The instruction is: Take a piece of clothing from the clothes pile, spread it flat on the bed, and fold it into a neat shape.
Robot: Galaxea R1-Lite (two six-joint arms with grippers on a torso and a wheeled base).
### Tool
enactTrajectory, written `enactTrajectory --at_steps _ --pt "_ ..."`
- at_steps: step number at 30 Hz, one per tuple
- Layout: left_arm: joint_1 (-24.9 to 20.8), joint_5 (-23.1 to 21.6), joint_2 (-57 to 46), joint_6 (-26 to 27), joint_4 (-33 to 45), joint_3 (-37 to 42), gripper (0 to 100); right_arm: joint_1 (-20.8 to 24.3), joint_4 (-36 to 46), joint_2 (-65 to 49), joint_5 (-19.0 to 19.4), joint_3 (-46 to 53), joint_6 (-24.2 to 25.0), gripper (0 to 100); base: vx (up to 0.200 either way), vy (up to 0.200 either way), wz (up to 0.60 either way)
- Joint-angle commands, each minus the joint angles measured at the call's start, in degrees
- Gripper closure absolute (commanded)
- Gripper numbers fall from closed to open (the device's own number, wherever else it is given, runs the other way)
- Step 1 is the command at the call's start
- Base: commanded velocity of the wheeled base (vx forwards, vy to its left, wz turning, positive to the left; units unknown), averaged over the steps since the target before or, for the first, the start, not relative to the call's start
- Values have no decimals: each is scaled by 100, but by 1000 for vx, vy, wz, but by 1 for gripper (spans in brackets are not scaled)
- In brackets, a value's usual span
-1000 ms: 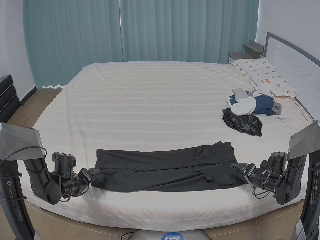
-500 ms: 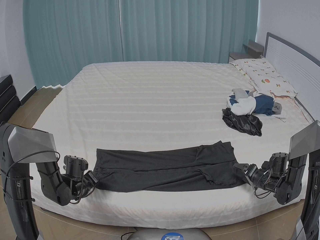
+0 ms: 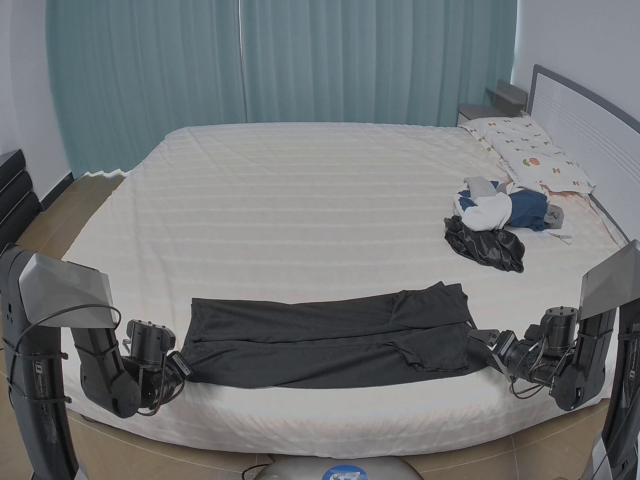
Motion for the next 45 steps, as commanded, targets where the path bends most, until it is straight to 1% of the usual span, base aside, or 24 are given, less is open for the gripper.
enactTrajectory --at_steps 1,4,5,8,10,11,13,17,18,19,20,25,28,30,35,39,43,44,45 --pt "13 -14 -8 -9 -26 -30 0 -1 -76 -4 10 2 0 0 0 0 0" --pt "31 -5 -8 -18 -184 14 0 -1 -85 -4 10 2 0 0 0 0 0" --pt "128 -5 -61 -9 -325 49 0 -1 -85 -13 10 2 0 0 0 0 0" --pt "356 -14 -324 26 -360 41 0 -1 -85 -13 1 2 0 0 0 0 0" --pt "391 -14 -359 26 -360 32 0 -1 -85 -13 1 2 0 0 0 0 0" --pt "497 -14 -535 52 -421 -47 0 -19 -76 -13 10 2 -9 0 0 0 0" --pt "497 -58 -614 70 -448 -74 0 -19 -76 -13 10 2 -9 0 0 0 0" --pt "462 -1306 -693 87 -500 -241 0 -10 -76 -4 45 2 -9 0 0 0 0" --pt "453 -1385 -693 87 -500 -249 0 -10 -76 -4 54 2 -9 0 0 0 0" --pt "462 -1631 -641 114 -500 -337 0 -1 -76 5 54 2 -9 0 0 0 0" --pt "462 -1701 -535 122 -500 -408 0 -1 -76 5 54 -7 -9 0 0 0 0" --pt "453 -1710 -272 201 -474 -513 0 -36 -76 66 63 2 -9 0 0 0 0" --pt "462 -1675 36 782 -492 -548 0 -36 -76 110 63 -7 -9 0 0 0 0" --pt "462 -1666 124 957 -500 -610 0 -36 -76 119 63 2 -9 0 0 0 0" --pt "391 -1649 344 1036 -500 -812 0 -80 -76 119 63 2 -9 0 0 0 0" --pt "391 -1429 388 1142 -500 -900 0 -124 -76 128 63 -33 -9 0 0 0 0" --pt "391 -1324 458 1309 -500 -926 0 -116 -76 128 63 -42 -9 0 0 0 0" --pt "400 -1324 467 1309 -509 -935 100 -124 -76 128 63 -33 -9 0 0 0 0" --pt "409 -1324 467 1309 -518 -944 100 -124 -76 128 72 -33 -9 0 0 0 0"
